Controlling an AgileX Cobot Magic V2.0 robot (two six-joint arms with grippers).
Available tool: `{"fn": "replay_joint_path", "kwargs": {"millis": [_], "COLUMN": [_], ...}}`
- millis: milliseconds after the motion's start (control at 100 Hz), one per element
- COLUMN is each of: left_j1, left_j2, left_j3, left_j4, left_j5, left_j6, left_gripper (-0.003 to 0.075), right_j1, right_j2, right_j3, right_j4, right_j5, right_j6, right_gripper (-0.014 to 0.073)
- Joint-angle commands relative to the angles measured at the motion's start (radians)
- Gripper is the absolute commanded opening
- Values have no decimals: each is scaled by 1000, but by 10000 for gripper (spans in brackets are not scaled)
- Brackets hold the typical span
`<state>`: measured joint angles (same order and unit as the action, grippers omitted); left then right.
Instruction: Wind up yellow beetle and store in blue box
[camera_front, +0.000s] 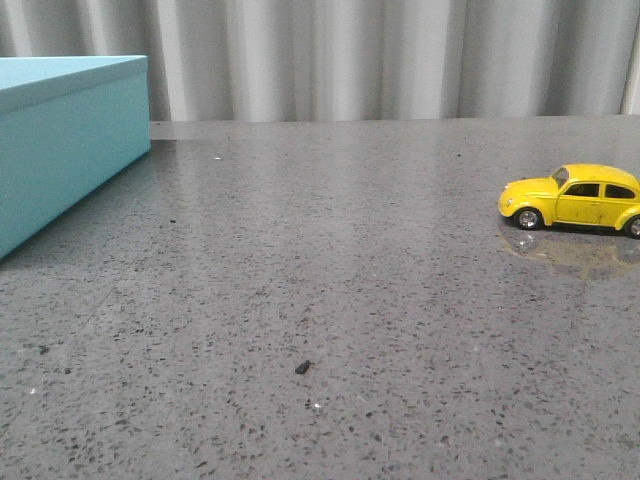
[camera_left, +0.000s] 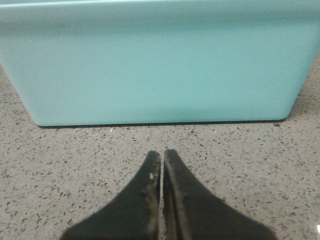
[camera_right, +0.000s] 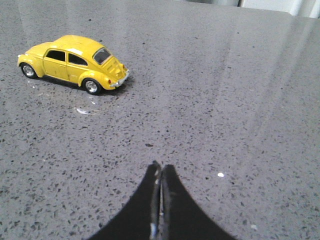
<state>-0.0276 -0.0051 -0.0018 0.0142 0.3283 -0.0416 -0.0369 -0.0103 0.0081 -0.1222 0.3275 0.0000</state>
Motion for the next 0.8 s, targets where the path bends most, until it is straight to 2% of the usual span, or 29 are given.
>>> {"fn": "replay_joint_path", "kwargs": {"millis": [0, 790], "left_j1": [3, 3], "left_j2": [-29, -29], "left_j3": [28, 28], "left_j4": [-2, 29], "left_j5": [-57, -58], "left_j6": [-9, -9], "left_gripper": [-21, -21], "right_j1": [-5, -5], "right_j2": [-20, -20], "right_j3": [21, 21], "right_j4": [-7, -7], "right_j5": [-10, -10], "right_j6": [0, 0], "right_gripper": [-61, -61]}}
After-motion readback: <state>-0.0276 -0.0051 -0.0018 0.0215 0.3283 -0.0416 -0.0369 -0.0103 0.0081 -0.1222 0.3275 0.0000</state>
